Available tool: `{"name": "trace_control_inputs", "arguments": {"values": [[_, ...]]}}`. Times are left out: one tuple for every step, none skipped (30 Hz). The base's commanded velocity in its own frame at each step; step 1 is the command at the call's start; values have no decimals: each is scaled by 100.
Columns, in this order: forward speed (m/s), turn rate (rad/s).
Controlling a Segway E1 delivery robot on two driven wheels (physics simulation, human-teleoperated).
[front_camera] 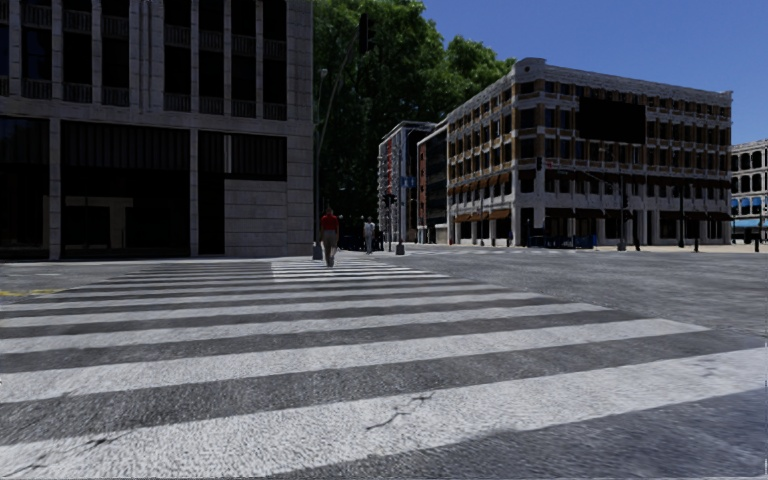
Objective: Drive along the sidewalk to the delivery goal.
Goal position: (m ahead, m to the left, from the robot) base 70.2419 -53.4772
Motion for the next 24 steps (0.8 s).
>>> {"name": "trace_control_inputs", "arguments": {"values": [[120,38],[120,37],[120,37],[119,37],[119,37],[119,37],[119,37],[119,37],[119,37],[119,34],[119,18],[119,10],[119,10],[119,7],[119,7],[119,8],[119,12],[119,12],[120,14],[122,16],[127,19],[127,19],[148,22],[200,25]]}}
